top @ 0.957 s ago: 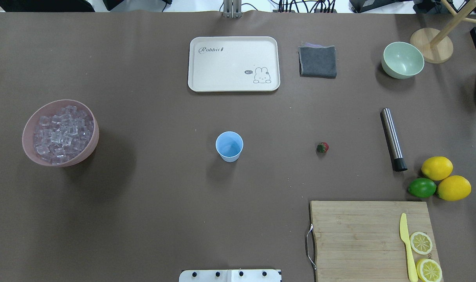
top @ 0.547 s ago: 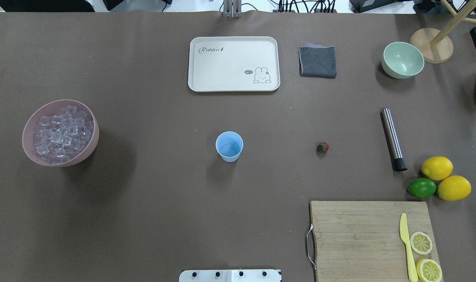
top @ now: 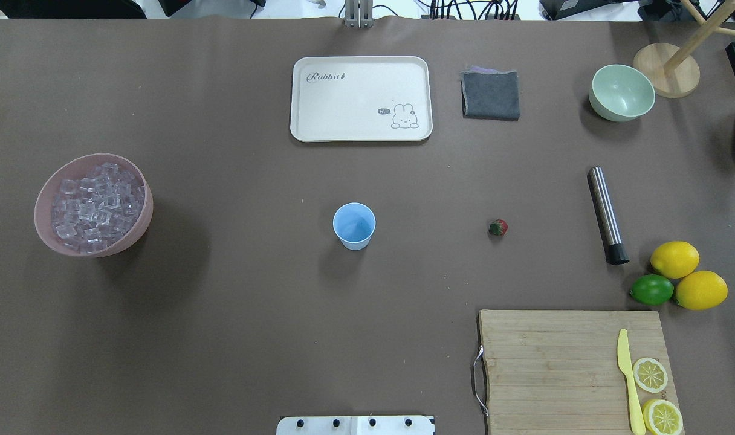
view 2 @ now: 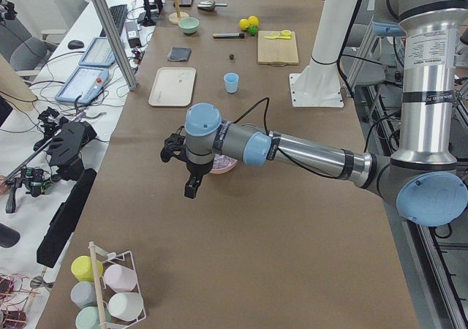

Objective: Mash ice and strawberries in cup
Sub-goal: 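Reach the left gripper down into the pink bowl and grasp an ice cube, then carry the ice cube with the left gripper over the blue cup and release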

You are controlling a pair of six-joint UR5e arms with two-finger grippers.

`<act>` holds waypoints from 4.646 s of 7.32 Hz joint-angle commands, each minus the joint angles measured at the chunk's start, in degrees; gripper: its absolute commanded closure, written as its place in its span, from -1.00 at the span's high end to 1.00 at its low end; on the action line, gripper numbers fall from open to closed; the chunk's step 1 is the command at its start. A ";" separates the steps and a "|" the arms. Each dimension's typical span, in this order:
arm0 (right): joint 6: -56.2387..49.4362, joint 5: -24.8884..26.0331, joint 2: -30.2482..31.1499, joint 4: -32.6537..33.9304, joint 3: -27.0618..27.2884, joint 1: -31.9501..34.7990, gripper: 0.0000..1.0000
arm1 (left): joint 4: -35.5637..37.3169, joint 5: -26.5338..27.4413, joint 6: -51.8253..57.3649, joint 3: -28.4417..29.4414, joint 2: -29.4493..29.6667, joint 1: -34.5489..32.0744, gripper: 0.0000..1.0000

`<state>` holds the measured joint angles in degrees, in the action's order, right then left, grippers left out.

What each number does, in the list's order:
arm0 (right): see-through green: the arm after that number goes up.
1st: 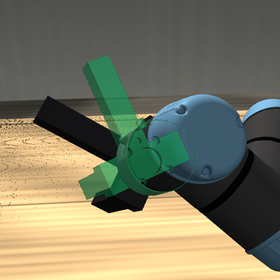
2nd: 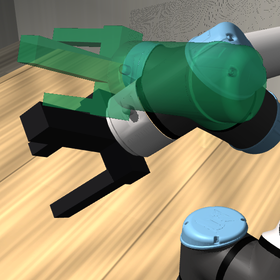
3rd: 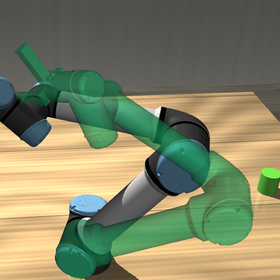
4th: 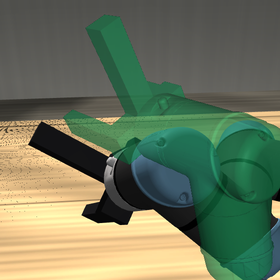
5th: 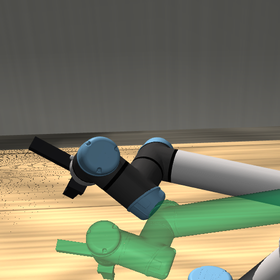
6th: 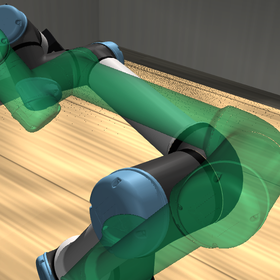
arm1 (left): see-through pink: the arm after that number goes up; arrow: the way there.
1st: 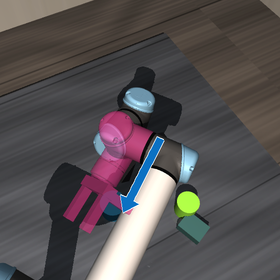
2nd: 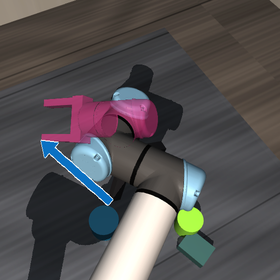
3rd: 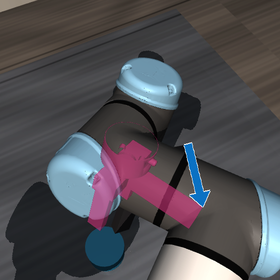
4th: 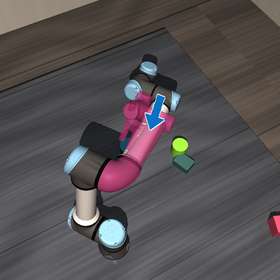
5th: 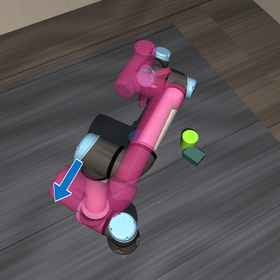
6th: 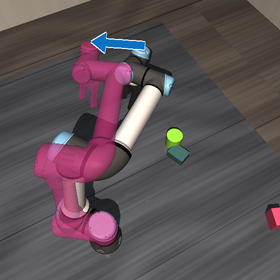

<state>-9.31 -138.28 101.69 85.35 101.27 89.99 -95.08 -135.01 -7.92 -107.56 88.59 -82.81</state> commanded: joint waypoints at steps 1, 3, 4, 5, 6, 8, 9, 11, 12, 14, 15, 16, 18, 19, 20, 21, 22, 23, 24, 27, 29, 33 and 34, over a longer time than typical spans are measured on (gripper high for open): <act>-0.36 -1.11 0.00 -0.01 0.07 -0.08 1.00 | -2.11 3.15 -15.91 -2.30 3.32 8.50 0.96; -0.45 -3.13 -0.09 0.08 -0.01 -0.08 1.00 | -3.00 11.42 -24.72 -2.75 5.08 16.77 0.95; 0.16 -3.31 -0.09 0.08 -0.02 -0.08 1.00 | -3.00 11.70 -29.04 -2.75 6.14 20.20 0.95; 0.17 -3.22 -0.18 0.08 -0.28 -0.08 1.00 | -4.83 15.10 -31.86 -2.83 6.15 24.15 0.94; 0.08 -3.14 -0.18 0.08 -0.45 -0.08 1.00 | -8.85 16.52 -36.68 -2.66 5.28 27.93 0.93; 0.25 -3.13 -0.18 0.08 -0.54 -0.17 1.00 | -11.95 20.73 -37.42 -0.91 4.48 32.60 0.87; 0.17 -3.13 -0.09 0.08 -0.63 -0.17 1.00 | -12.23 21.71 -37.43 -0.73 4.48 33.76 0.82; 0.25 -3.22 0.00 0.08 -0.63 -0.17 1.00 | -15.72 21.72 -36.55 1.46 3.44 34.30 0.69; 0.26 -3.31 0.00 0.08 -0.54 -0.08 1.00 | -18.45 21.81 -35.16 2.69 2.73 34.38 0.64; 0.26 -3.31 0.35 0.08 -0.37 -0.17 1.00 | -18.47 21.72 -35.23 2.97 2.81 34.38 0.25; 0.26 -3.31 0.35 0.08 -0.37 -0.17 1.00 | -18.47 21.81 -35.41 2.70 2.81 34.38 -0.37; 0.26 -3.31 0.35 0.08 -0.37 -0.17 1.00 | -18.47 21.81 -35.84 2.53 2.81 34.38 -0.99; 0.26 -4.27 0.35 -0.01 -0.19 -0.17 1.00 | -17.78 21.20 -35.33 1.22 2.73 33.95 -1.00; 0.26 -6.10 0.44 -0.01 -0.10 -0.08 1.00 | -17.60 19.80 -35.23 0.25 2.81 33.51 -1.00; 0.26 -6.12 0.44 -0.01 -0.19 -0.08 1.00 | -17.51 17.53 -35.15 -0.72 2.99 31.85 -1.00; 0.26 -6.12 0.44 -0.01 -0.19 -0.08 1.00 | -13.42 15.33 -35.23 -3.34 4.12 29.57 -1.00; 0.26 -6.12 0.44 -0.01 -0.19 -0.17 1.00 | -7.98 15.39 -36.28 -6.15 7.61 29.55 -1.00; 0.34 -6.12 0.44 -0.01 -0.19 -0.17 1.00 | -5.84 15.48 -40.46 -6.18 12.08 30.25 -1.00; 0.34 -6.12 0.44 -0.01 -0.28 -0.17 1.00 | -5.38 15.74 -45.81 -5.65 16.48 33.21 -1.00; 0.43 -6.04 0.26 0.08 -0.63 -0.34 1.00 | 3.55 23.71 -58.16 -1.53 33.53 44.54 -1.00; 0.43 -6.04 0.35 -0.01 -0.63 -0.34 1.00 | 3.85 28.30 -64.66 4.86 42.14 50.97 -1.00; 6.05 -6.04 -0.18 -0.01 2.09 -2.09 1.00 | 1.31 30.16 -65.91 12.54 47.99 54.60 -0.74; 5.97 -5.95 -0.27 -0.01 2.01 -2.45 1.00 | 1.30 30.25 -65.47 12.89 47.99 54.51 -0.54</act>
<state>-3.92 -144.32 101.58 85.32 103.13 88.15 -93.50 -104.90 -73.82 -95.35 136.47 -28.44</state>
